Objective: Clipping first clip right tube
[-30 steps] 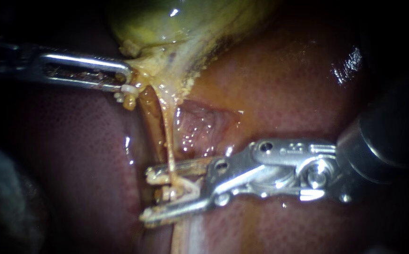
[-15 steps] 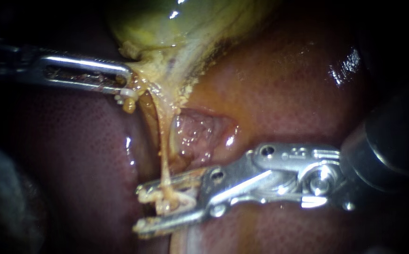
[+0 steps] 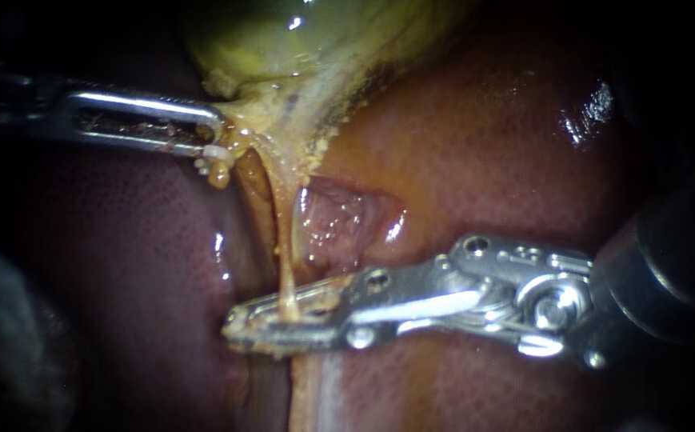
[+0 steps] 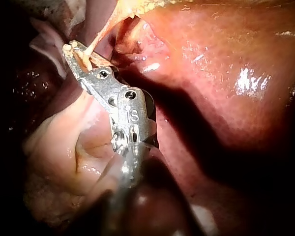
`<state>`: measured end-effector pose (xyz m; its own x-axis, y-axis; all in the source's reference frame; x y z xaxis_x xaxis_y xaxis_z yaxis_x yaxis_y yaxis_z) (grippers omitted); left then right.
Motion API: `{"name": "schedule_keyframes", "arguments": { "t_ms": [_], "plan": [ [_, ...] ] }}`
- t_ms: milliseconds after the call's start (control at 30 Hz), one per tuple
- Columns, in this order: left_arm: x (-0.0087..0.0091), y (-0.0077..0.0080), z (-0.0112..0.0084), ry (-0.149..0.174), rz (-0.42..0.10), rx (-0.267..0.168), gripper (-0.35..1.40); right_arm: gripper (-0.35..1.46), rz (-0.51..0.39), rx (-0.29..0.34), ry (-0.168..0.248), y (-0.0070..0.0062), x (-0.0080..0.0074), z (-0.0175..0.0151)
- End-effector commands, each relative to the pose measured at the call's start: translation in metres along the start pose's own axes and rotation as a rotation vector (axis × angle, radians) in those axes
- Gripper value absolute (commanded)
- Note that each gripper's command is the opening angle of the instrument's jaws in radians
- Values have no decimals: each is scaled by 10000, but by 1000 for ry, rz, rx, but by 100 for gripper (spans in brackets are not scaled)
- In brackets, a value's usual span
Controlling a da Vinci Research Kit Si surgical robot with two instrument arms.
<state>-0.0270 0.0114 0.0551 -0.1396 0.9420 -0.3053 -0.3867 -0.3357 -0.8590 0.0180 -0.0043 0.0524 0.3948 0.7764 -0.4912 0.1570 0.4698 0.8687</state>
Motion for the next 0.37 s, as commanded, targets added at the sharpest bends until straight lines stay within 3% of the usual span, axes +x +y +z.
{"name": "schedule_keyframes", "arguments": {
  "t_ms": [33, 367],
  "plan": [
    [0, 0, 0, 0, 0, 0, -35, -35, 0, 2, -1, 2, -1, 0],
    [1, -3, 1, 0, 0, 0, -35, -35, 9, -2, -1, 8, -7, 1]
  ]
}}
